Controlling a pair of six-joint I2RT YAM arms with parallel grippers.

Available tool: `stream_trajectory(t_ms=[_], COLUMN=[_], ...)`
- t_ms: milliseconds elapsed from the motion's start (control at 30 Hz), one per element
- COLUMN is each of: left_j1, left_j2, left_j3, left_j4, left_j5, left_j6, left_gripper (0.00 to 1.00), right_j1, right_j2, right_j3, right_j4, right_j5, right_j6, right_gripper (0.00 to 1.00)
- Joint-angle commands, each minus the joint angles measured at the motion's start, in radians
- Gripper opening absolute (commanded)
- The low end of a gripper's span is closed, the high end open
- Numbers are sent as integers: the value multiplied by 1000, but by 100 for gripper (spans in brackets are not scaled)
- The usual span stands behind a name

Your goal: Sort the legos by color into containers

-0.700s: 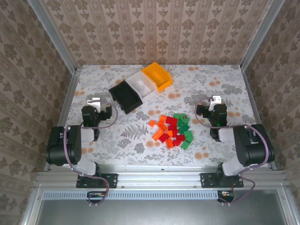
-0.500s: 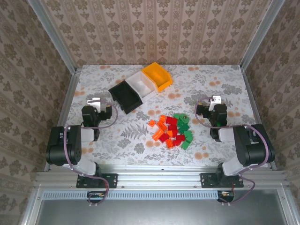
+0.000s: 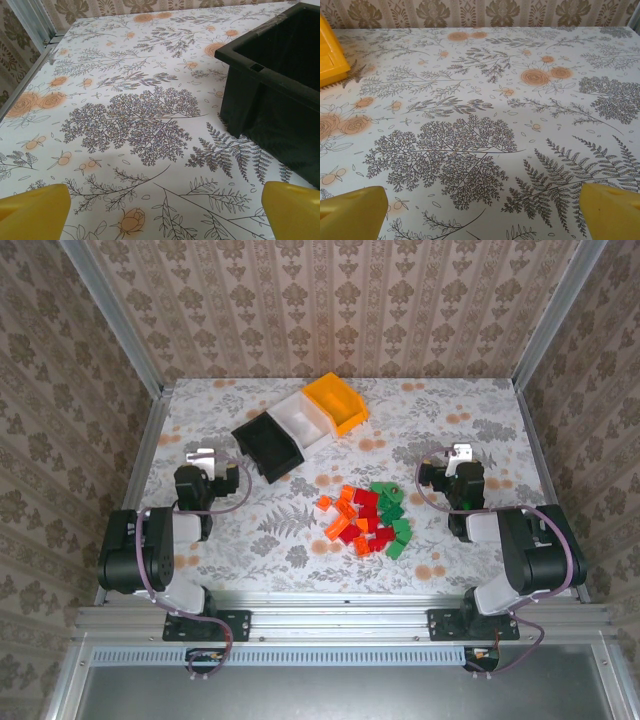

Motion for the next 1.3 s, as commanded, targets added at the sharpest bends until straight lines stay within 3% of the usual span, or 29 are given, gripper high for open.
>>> stream_trajectory(t_ms=[0,1267], left_j1=[-1,-21], left_j2=[-8,-9], left_j3=[10,5], left_j4=[-1,5], left_j5=[6,-29], left_j6=[8,22], left_gripper=[100,100], right_j1=[-5,-6], right_j2=[1,1], right_j3=[18,18], right_j4=[-10,-10], right_j5=[-25,-24], right_j6=[-1,-1], right_gripper=[100,100])
